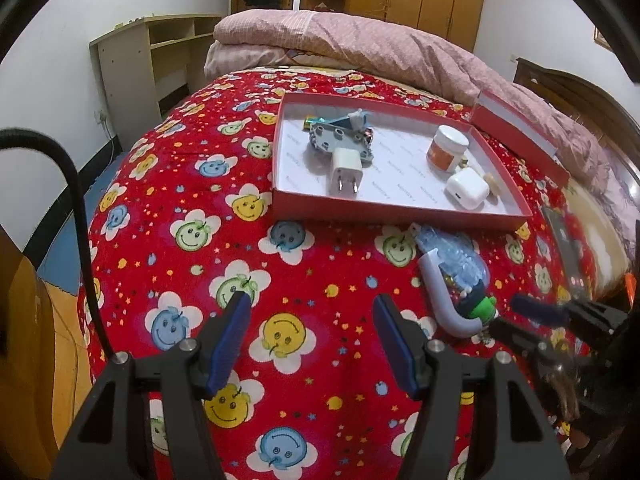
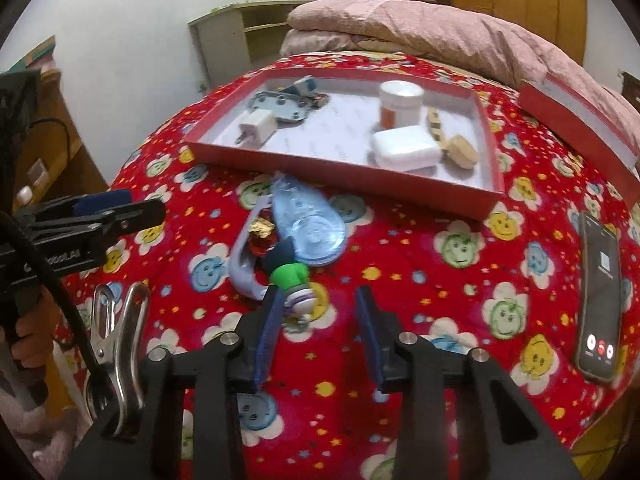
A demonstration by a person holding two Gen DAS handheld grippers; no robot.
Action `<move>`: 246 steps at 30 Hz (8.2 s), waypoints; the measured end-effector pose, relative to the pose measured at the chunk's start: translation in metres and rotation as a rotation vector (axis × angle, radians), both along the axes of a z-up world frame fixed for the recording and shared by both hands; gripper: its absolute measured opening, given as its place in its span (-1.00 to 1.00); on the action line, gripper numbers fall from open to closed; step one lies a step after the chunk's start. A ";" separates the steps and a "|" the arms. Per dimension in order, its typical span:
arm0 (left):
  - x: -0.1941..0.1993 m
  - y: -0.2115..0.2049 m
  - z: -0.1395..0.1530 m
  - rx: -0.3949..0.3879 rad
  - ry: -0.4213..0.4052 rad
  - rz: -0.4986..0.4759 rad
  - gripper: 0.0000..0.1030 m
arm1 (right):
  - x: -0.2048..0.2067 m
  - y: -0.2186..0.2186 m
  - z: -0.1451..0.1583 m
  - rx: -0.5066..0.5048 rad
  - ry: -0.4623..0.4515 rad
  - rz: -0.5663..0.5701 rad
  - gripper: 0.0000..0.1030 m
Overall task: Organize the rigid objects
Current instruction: 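Grasp the green-and-white figurine keychain with right gripper while left gripper moves toward the grey curved handle, then close left gripper on the grey curved handle while right gripper holds the figurine keychain, then carry the grey handle with left gripper while right carries the keychain over the tray, then release the grey handle with left gripper while right releases the figurine keychain in the tray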
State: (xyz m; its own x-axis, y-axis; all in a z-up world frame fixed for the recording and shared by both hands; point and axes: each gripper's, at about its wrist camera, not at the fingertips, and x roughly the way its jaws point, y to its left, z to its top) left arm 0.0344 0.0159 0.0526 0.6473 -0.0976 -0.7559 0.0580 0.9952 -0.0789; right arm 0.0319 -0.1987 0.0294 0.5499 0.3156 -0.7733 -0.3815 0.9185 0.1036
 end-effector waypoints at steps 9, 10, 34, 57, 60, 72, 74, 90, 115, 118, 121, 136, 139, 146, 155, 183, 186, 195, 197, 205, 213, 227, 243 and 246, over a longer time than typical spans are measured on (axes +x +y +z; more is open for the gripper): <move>0.000 -0.005 -0.003 -0.003 0.002 -0.029 0.30 | 0.004 0.011 -0.010 -0.002 0.000 0.016 -0.55; -0.001 -0.006 -0.003 -0.005 0.003 -0.033 0.30 | 0.003 0.012 -0.010 -0.009 -0.009 0.016 -0.55; -0.002 -0.091 -0.022 0.028 0.055 -0.215 0.30 | -0.024 -0.052 -0.016 0.082 -0.016 -0.105 -0.57; 0.025 -0.018 -0.027 0.162 0.022 0.080 0.30 | -0.025 -0.057 -0.022 0.125 -0.021 -0.101 -0.57; 0.021 -0.022 -0.028 0.100 0.042 0.005 0.31 | -0.025 -0.056 -0.022 0.120 -0.026 -0.101 -0.57; 0.024 -0.046 -0.031 -0.010 0.023 -0.044 0.64 | -0.026 -0.057 -0.023 0.130 -0.029 -0.101 -0.56; 0.022 -0.047 -0.030 -0.053 0.024 -0.033 0.65 | -0.026 -0.057 -0.023 0.135 -0.030 -0.099 -0.55; 0.014 -0.027 -0.023 0.254 -0.037 0.093 0.66 | -0.027 -0.057 -0.024 0.154 -0.032 -0.100 -0.53; 0.001 -0.050 -0.014 -0.068 -0.003 -0.054 0.77 | -0.028 -0.061 -0.024 0.181 -0.034 -0.100 -0.53; 0.004 -0.061 -0.017 -0.060 0.012 -0.061 0.77 | -0.028 -0.061 -0.024 0.188 -0.033 -0.100 -0.53; 0.008 -0.071 -0.026 -0.041 0.041 -0.065 0.77 | -0.029 -0.062 -0.025 0.196 -0.033 -0.099 -0.53; 0.008 -0.074 -0.031 0.025 0.004 -0.011 0.45 | -0.030 -0.062 -0.025 0.213 -0.035 -0.082 -0.38; 0.007 -0.073 -0.030 0.032 0.001 -0.022 0.45 | -0.028 -0.058 -0.024 0.189 -0.035 -0.088 -0.38; 0.004 -0.060 -0.013 0.035 -0.043 -0.022 0.45 | -0.025 -0.049 -0.023 0.124 -0.054 -0.101 -0.48; 0.024 -0.053 0.007 0.040 -0.082 -0.020 0.45 | -0.024 -0.053 -0.021 0.154 -0.054 -0.110 -0.57; 0.113 -0.090 0.005 0.151 -0.103 -0.094 0.45 | 0.015 -0.078 0.031 0.252 -0.148 -0.156 -0.57; 0.115 -0.094 0.002 0.184 -0.117 -0.103 0.45 | 0.026 -0.077 0.041 0.251 -0.175 -0.160 -0.57; 0.129 -0.090 0.007 0.148 -0.099 -0.096 0.45 | 0.048 -0.076 0.050 0.261 -0.199 -0.181 -0.57; 0.131 -0.089 0.008 0.144 -0.104 -0.099 0.45 | 0.051 -0.078 0.052 0.257 -0.202 -0.189 -0.57; 0.142 -0.094 0.008 0.169 -0.104 -0.125 0.45 | 0.060 -0.082 0.056 0.275 -0.204 -0.216 -0.57; 0.143 -0.096 0.011 0.147 -0.108 -0.175 0.49 | 0.065 -0.078 0.049 0.274 -0.197 -0.231 -0.57; 0.122 -0.076 0.016 0.116 -0.092 -0.110 0.50 | 0.084 -0.079 0.047 0.275 -0.197 -0.253 -0.57; 0.092 -0.059 0.015 0.103 -0.069 -0.073 0.50 | 0.113 -0.075 0.024 0.193 -0.156 -0.283 -0.56; 0.086 -0.057 0.014 0.096 -0.063 -0.081 0.50 | 0.113 -0.073 0.021 0.187 -0.151 -0.280 -0.53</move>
State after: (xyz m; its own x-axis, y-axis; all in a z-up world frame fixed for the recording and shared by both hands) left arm 0.1201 -0.0414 0.0670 0.6869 -0.0810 -0.7222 0.1404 0.9898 0.0225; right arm 0.1452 -0.2720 0.0503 0.7383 0.2650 -0.6203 -0.1422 0.9601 0.2409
